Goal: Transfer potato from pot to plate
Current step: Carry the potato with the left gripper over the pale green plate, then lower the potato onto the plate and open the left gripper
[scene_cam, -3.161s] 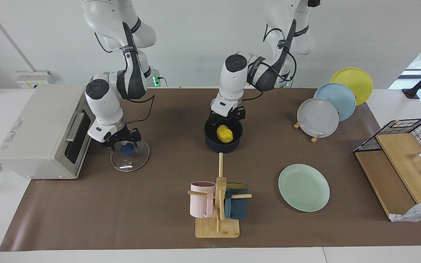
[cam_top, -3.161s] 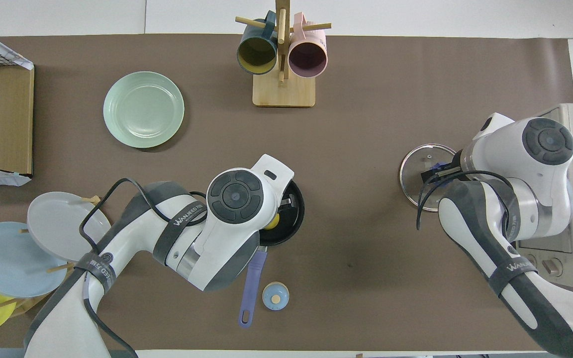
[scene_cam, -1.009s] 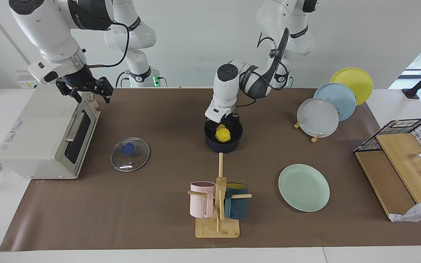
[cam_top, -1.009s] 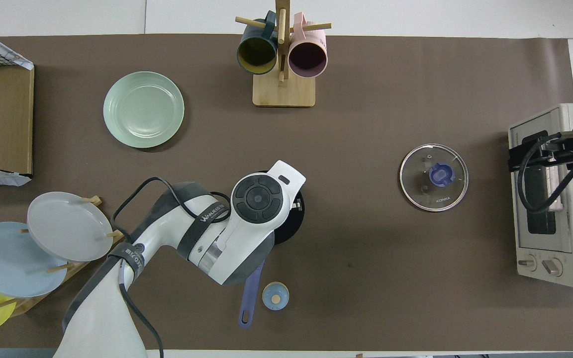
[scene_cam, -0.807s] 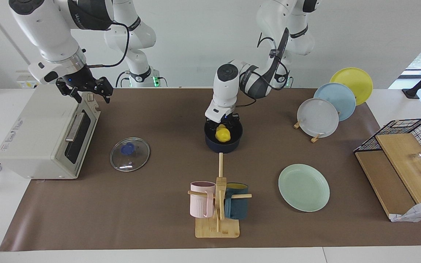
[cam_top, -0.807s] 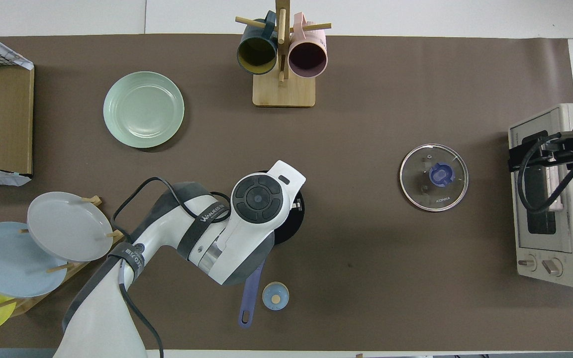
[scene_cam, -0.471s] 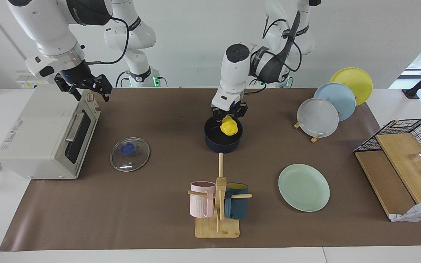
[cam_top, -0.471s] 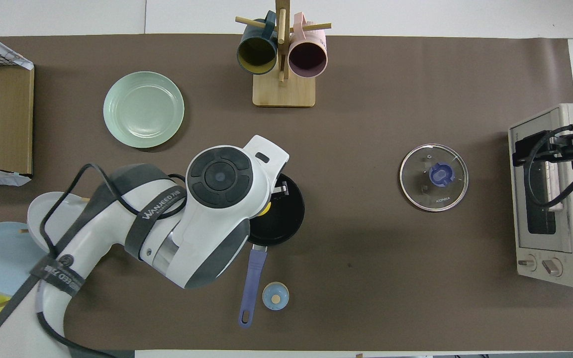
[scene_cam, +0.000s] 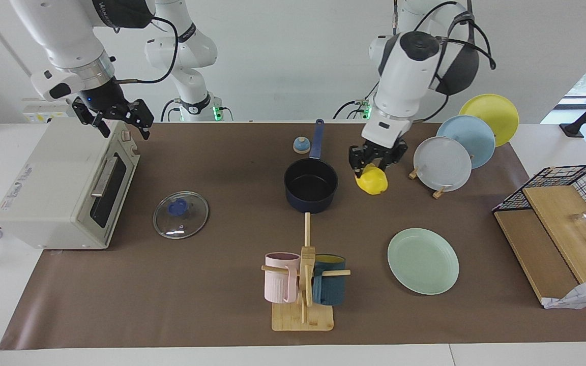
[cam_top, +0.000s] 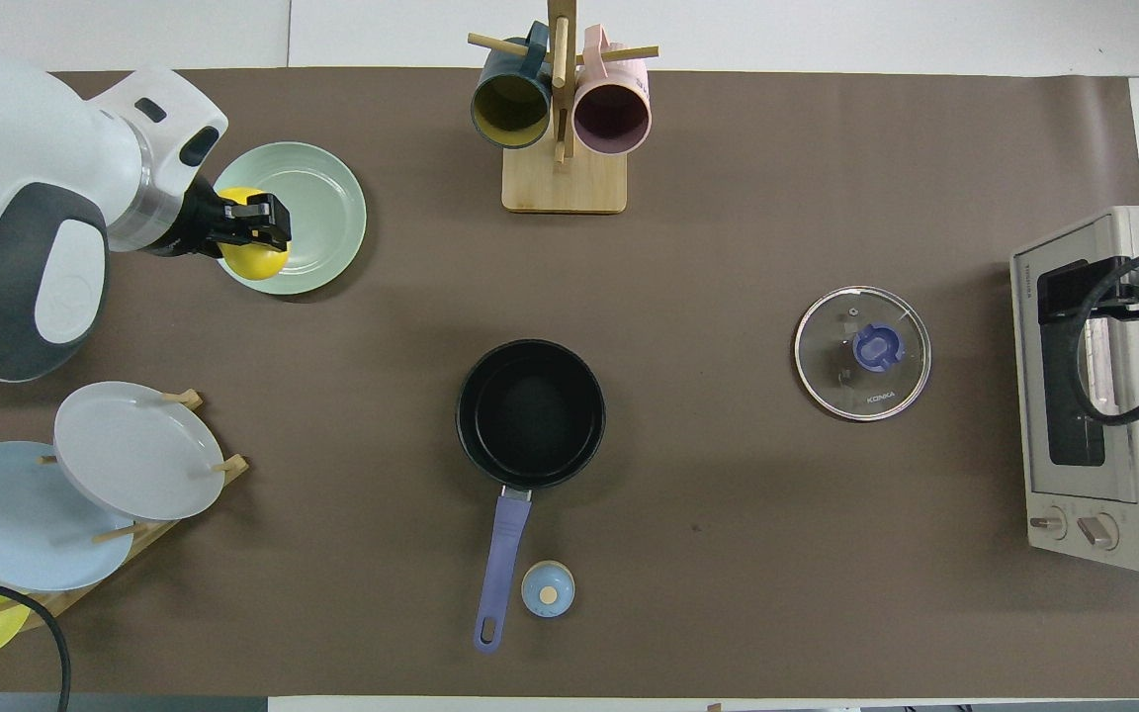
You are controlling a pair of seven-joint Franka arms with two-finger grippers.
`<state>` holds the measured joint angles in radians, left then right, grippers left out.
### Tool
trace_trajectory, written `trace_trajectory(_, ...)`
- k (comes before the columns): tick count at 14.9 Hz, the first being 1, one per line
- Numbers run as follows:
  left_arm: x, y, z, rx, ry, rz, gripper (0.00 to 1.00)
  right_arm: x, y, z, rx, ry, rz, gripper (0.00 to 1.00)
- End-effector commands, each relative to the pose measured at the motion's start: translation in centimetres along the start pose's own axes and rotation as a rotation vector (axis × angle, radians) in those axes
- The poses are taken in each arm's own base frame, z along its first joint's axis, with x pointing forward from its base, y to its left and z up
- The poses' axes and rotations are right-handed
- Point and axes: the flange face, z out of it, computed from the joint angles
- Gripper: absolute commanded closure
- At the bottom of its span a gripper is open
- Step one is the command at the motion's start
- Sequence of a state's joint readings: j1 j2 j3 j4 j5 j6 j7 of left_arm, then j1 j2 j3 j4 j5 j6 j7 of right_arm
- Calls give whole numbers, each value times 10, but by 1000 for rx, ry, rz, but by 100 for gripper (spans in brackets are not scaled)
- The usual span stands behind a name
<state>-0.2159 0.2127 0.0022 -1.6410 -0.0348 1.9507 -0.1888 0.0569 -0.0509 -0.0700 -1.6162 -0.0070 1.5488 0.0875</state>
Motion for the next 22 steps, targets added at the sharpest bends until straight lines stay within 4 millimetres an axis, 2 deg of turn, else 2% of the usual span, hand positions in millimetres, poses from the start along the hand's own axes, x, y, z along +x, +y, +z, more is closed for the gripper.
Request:
trace_trajectory(1,38,-24,52,-5,38,70,100,-2,5,2,2,4,22,0)
trace_trajectory(2,46,-33,71,1,37,102,100,-2,3,2,0,4,19,0)
trace_trajectory(5,54,-33,127,45,15,160,100,-2,2,3,4,4,16,0)
trace_trajectory(7,50,-30,150,51,26,175,100,-2,2,4,6,1,16,0)
trace_trajectory(12,38,-31,177,58,-7,188,100,-2,1,5,9,0,16,0)
trace_trajectory(13,37,-33,178,59,-9,189,97,-2,2,6,10,0,19,0)
trace_trajectory(14,38,-33,177,59,-7,190,65,-2,3,6,8,-1,19,0)
trace_trajectory(15,38,-33,176,59,-7,192,22,-2,5,6,10,-1,23,0)
trace_trajectory(16,39,-32,174,59,-7,192,0,-1,7,6,12,-1,25,0)
trace_trajectory(18,42,-34,159,57,6,187,0,-1,7,6,12,-1,27,0)
trace_trajectory(22,32,-43,74,56,-5,147,0,-1,8,7,10,-6,27,0)
